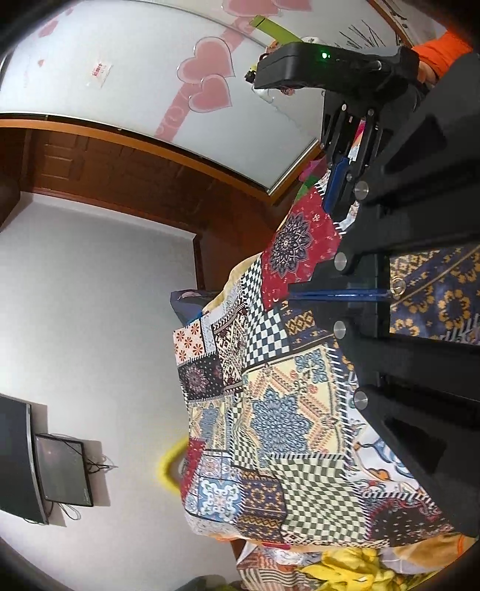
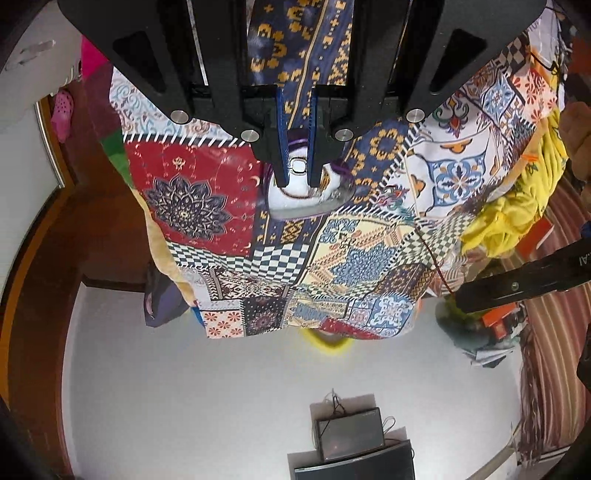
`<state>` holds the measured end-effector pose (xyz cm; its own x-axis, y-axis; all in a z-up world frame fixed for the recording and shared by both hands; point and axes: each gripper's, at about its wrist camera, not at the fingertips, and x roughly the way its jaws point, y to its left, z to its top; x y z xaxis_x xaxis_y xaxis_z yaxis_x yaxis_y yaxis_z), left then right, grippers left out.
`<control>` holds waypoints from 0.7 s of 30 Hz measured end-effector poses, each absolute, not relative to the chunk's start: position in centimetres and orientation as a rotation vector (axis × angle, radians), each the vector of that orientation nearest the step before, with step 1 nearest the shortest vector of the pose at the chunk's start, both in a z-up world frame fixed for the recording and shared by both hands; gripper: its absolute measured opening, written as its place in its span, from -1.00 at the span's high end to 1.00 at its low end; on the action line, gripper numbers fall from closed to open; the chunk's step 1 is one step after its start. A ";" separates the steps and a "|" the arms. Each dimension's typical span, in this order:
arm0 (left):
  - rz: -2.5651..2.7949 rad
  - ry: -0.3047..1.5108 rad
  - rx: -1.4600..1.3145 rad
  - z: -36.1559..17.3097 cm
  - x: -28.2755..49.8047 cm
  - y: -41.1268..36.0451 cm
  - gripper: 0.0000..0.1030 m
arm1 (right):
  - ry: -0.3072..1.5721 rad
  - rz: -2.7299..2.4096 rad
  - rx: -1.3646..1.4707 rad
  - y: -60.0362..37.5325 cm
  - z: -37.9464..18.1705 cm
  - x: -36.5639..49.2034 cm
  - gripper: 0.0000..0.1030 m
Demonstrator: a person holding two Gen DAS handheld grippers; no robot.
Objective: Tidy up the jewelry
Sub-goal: 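Carry the gold rings with the right tool into the heart tin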
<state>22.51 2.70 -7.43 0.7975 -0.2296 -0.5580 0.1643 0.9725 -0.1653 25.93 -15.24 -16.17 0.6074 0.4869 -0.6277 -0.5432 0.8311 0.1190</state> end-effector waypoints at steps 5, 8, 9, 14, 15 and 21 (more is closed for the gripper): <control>-0.214 0.626 -0.105 -8.1 23.9 2.3 1.00 | 0.691 0.601 -0.073 -15.1 -16.0 26.8 0.84; -0.213 0.642 -0.113 -8.8 24.7 2.4 1.00 | 0.686 0.602 -0.074 -15.0 -16.1 27.2 0.84; -0.215 0.648 -0.119 -9.1 25.1 2.5 1.00 | 0.687 0.605 -0.073 -14.9 -16.2 27.4 0.84; -0.225 0.666 -0.134 -9.9 26.6 2.4 1.00 | 0.693 0.613 -0.069 -14.8 -16.6 28.2 0.84; -0.229 0.670 -0.135 -10.0 26.9 2.3 1.00 | 0.697 0.615 -0.066 -14.7 -16.8 28.5 0.84; -0.237 0.681 -0.115 -10.8 28.1 1.8 1.00 | 0.716 0.623 -0.061 -14.6 -17.4 29.5 0.84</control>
